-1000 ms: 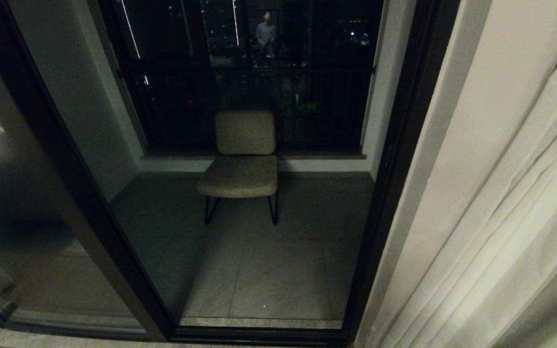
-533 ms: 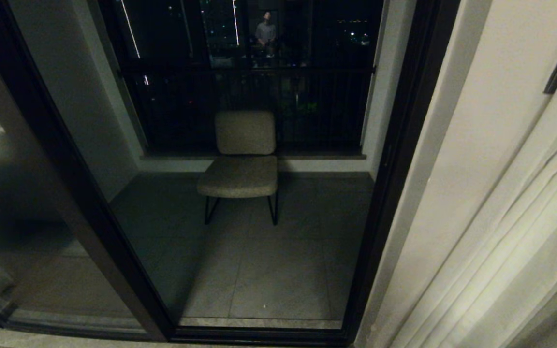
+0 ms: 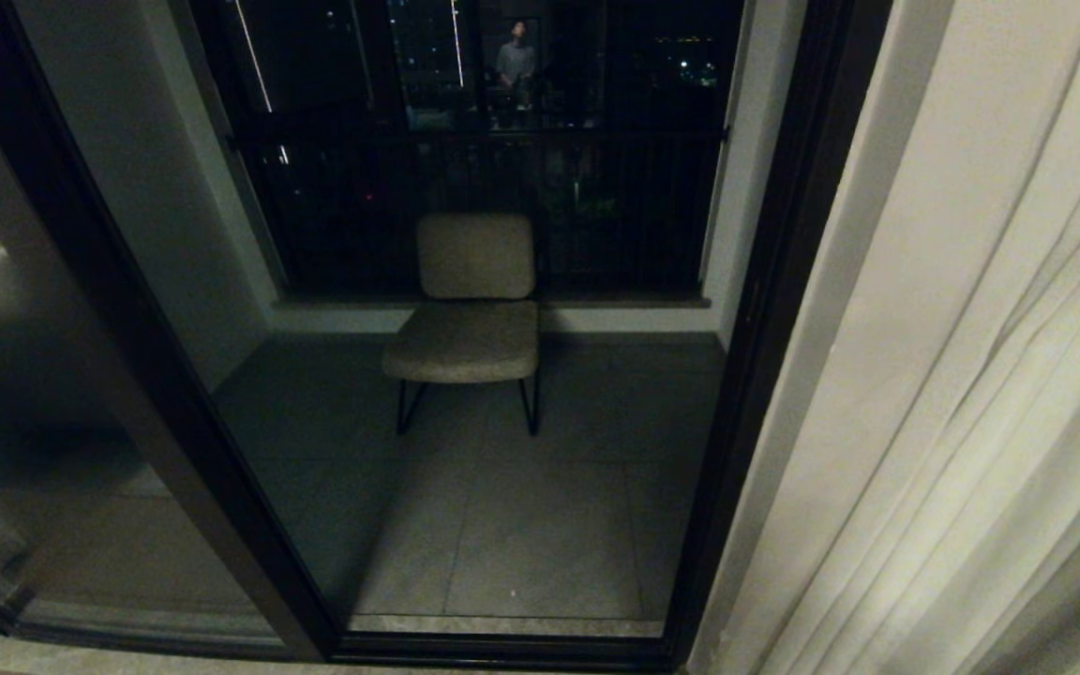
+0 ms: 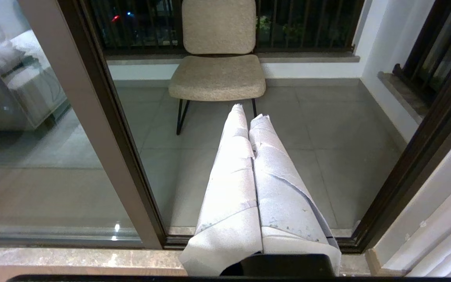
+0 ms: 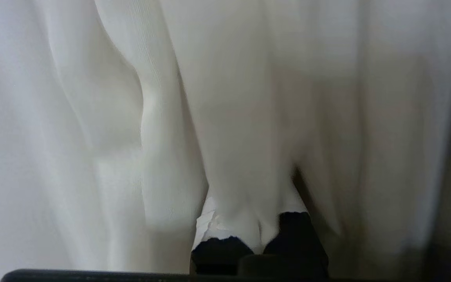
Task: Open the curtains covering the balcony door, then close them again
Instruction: Pull the inner curtains open on both sides
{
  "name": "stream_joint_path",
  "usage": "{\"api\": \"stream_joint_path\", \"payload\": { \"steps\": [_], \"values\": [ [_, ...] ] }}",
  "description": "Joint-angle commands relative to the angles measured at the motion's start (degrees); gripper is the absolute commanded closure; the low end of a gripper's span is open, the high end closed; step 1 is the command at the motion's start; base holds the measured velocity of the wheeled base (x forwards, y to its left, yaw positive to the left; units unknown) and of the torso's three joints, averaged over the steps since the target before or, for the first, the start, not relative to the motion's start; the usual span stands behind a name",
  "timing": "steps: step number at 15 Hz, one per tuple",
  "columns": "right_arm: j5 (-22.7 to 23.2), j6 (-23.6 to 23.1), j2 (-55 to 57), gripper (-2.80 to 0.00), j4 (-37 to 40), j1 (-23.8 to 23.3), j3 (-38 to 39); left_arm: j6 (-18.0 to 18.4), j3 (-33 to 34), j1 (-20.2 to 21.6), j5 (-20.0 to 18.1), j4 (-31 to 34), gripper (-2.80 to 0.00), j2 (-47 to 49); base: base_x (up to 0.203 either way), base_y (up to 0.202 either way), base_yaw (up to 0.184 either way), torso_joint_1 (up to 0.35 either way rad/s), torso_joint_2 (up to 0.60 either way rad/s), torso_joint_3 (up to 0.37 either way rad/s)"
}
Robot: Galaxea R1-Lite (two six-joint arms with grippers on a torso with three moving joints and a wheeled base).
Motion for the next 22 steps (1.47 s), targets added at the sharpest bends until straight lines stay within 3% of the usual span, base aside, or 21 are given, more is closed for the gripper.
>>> {"api": "stream_joint_path", "payload": {
  "steps": [1,4,6,11,12,17,22],
  "values": [
    [0.04,0.03,-5.64,0.00,-0.09,3.71,3.49,0.00,0.00,-0.01,0.01,-0.02,0.00,-0.02,0.000,0.000,0.000,0.000,0.00,0.000],
    [1.02,0.03,-9.26,0.00,0.53,7.16,7.22,0.00,0.00,-0.01,0.01,-0.02,0.00,-0.02,0.000,0.000,0.000,0.000,0.00,0.000],
    [3.07,0.03,-10.18,0.00,0.45,7.31,8.35,0.00,0.00,-0.01,0.01,-0.02,0.00,-0.02,0.000,0.000,0.000,0.000,0.00,0.000],
    [3.16,0.11,-10.36,0.00,0.37,7.36,9.00,0.00,0.00,-0.01,0.01,-0.02,0.00,-0.02,0.000,0.000,0.000,0.000,0.00,0.000],
    [3.16,0.11,-10.45,-2.80,0.30,7.36,9.09,0.00,0.00,-0.01,0.01,-0.02,0.00,-0.02,0.000,0.000,0.000,0.000,0.00,0.000],
    [3.15,0.19,-12.56,-2.80,0.56,7.27,12.53,0.00,0.00,-0.01,0.01,-0.02,0.00,-0.02,0.000,0.000,0.000,0.000,0.00,0.000],
    [4.76,0.10,-18.82,-2.80,0.84,7.18,25.14,0.00,0.00,-0.01,0.01,-0.02,0.00,-0.02,0.000,0.000,0.000,0.000,0.00,0.000]
  ]
}}
